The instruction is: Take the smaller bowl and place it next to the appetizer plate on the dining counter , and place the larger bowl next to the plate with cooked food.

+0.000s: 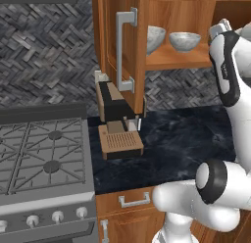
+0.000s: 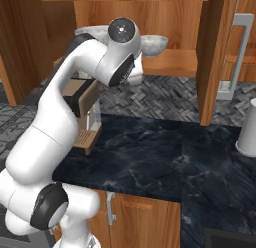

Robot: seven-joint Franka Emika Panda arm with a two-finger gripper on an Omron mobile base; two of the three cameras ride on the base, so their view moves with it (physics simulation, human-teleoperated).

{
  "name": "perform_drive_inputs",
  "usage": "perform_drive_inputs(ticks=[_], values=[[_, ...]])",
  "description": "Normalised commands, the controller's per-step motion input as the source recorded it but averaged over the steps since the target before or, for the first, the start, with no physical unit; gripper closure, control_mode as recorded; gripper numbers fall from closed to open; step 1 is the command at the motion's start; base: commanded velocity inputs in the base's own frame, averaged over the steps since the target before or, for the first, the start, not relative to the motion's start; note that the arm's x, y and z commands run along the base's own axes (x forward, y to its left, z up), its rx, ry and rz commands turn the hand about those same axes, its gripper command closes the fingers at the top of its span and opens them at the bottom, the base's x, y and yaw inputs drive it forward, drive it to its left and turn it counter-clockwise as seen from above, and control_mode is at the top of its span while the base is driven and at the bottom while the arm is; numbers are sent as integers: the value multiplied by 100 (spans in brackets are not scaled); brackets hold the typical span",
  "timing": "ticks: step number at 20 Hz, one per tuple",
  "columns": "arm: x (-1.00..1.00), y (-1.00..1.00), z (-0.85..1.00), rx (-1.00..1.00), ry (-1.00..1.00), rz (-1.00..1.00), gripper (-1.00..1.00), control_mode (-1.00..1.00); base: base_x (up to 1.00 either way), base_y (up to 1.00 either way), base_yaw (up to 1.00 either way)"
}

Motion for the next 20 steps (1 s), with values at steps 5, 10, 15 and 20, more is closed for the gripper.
perform_drive_inputs(ticks=[5,10,15,20], values=[[43,0,0,2,34,9,-100,-100,0,0,0],[1,-5,0,13,6,4,-100,-100,0,0,0],[7,-4,16,13,1,0,-100,-100,0,0,0],[47,0,39,8,1,0,-100,-100,0,0,0]])
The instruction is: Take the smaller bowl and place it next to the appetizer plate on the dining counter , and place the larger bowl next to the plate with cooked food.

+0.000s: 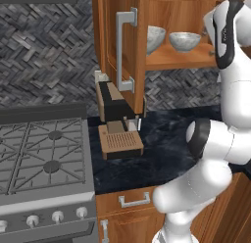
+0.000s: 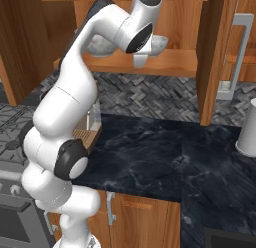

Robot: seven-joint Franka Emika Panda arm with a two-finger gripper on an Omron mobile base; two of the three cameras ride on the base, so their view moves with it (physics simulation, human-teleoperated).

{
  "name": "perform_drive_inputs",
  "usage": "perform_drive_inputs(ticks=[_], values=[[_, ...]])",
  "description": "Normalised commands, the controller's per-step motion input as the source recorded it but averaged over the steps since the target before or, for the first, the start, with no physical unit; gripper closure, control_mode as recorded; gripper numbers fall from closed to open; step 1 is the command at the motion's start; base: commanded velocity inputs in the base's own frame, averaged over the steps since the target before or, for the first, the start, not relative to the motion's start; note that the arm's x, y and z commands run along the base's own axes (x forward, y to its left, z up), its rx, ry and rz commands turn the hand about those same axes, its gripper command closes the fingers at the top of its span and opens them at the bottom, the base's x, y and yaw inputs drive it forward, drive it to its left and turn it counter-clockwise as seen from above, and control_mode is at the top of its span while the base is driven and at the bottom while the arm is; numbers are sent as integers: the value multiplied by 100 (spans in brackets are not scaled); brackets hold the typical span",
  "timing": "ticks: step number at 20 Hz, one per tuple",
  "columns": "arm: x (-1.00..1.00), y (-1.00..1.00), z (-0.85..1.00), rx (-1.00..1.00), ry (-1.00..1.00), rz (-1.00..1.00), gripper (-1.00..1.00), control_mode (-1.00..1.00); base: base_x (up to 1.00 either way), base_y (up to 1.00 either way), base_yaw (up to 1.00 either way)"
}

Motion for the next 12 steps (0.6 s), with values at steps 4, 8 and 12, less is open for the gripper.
perform_drive_inputs(ticks=[4,8,12], values=[[44,0,-1,4,-1,0,-100,-100,0,0,0],[14,0,-18,0,0,-1,-100,-100,0,0,0],[28,-3,0,0,-2,-2,-100,-100,0,0,0]])
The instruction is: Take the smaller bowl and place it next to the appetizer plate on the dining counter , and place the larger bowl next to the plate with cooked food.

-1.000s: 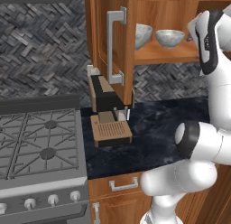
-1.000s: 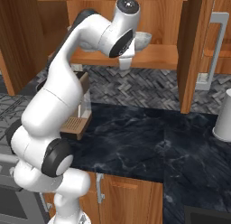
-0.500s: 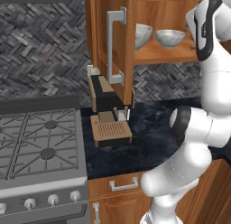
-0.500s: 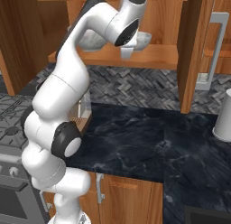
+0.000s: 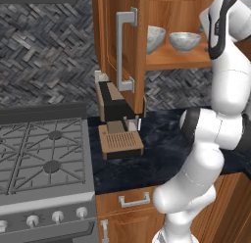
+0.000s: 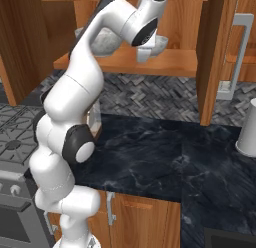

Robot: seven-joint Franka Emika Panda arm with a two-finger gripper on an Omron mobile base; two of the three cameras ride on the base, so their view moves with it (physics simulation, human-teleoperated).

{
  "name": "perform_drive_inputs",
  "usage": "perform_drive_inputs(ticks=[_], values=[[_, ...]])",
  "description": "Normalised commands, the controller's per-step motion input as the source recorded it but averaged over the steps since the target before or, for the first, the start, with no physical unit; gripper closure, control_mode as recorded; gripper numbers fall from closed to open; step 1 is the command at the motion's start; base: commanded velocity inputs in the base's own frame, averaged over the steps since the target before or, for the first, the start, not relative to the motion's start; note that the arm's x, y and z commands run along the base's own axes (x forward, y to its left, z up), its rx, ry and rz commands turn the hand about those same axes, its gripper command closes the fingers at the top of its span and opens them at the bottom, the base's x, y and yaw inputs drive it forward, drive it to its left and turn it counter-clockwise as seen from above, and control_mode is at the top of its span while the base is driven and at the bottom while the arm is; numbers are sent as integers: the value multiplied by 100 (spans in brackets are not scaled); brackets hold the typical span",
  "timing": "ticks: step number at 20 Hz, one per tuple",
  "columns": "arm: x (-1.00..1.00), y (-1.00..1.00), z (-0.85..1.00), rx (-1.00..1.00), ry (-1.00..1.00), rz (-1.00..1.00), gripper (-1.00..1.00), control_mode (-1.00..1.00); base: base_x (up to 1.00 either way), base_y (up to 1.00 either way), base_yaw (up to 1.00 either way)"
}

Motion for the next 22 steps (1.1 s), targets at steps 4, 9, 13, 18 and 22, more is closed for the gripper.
perform_drive_inputs(ticks=[4,9,13,18,22], values=[[24,-1,-18,0,-13,-3,-100,-100,0,0,0],[6,-8,-11,0,-14,-5,-100,-100,0,0,0],[4,-6,-31,0,-6,-6,-100,-100,0,0,0],[21,0,-12,0,0,-9,-100,-100,0,0,0],[59,0,0,0,0,-13,-100,-100,0,0,0]])
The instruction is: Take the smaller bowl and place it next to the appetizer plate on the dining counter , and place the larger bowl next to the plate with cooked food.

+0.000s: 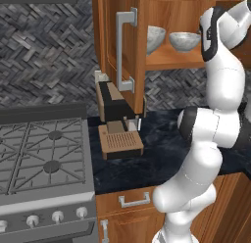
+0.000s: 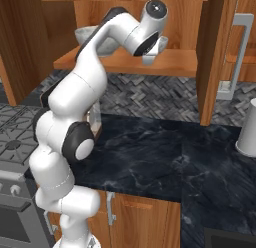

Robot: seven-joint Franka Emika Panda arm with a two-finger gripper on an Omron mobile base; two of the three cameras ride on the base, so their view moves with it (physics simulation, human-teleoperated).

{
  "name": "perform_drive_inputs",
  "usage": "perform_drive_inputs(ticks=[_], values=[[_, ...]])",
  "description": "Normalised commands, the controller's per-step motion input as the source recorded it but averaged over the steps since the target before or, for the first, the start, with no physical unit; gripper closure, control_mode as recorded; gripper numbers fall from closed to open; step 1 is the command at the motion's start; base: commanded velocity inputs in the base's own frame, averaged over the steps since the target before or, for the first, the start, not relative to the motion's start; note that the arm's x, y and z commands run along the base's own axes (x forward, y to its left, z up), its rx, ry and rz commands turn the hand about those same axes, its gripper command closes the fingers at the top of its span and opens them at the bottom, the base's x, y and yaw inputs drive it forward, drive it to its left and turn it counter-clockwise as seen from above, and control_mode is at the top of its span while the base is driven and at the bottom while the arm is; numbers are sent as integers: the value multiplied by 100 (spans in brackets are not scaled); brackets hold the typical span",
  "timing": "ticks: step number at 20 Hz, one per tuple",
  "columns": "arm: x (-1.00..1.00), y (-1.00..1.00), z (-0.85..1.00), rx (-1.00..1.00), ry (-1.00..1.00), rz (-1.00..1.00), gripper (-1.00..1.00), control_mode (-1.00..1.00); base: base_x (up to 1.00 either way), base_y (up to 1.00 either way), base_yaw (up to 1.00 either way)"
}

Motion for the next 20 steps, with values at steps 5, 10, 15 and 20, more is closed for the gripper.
perform_drive_inputs(ticks=[5,10,15,20], values=[[32,-1,-11,0,0,-12,-100,-100,0,0,0],[5,-16,2,3,4,-2,-100,-100,0,0,0],[4,-9,0,11,0,1,-100,-100,0,0,0],[16,-2,3,12,0,5,-100,-100,0,0,0]])
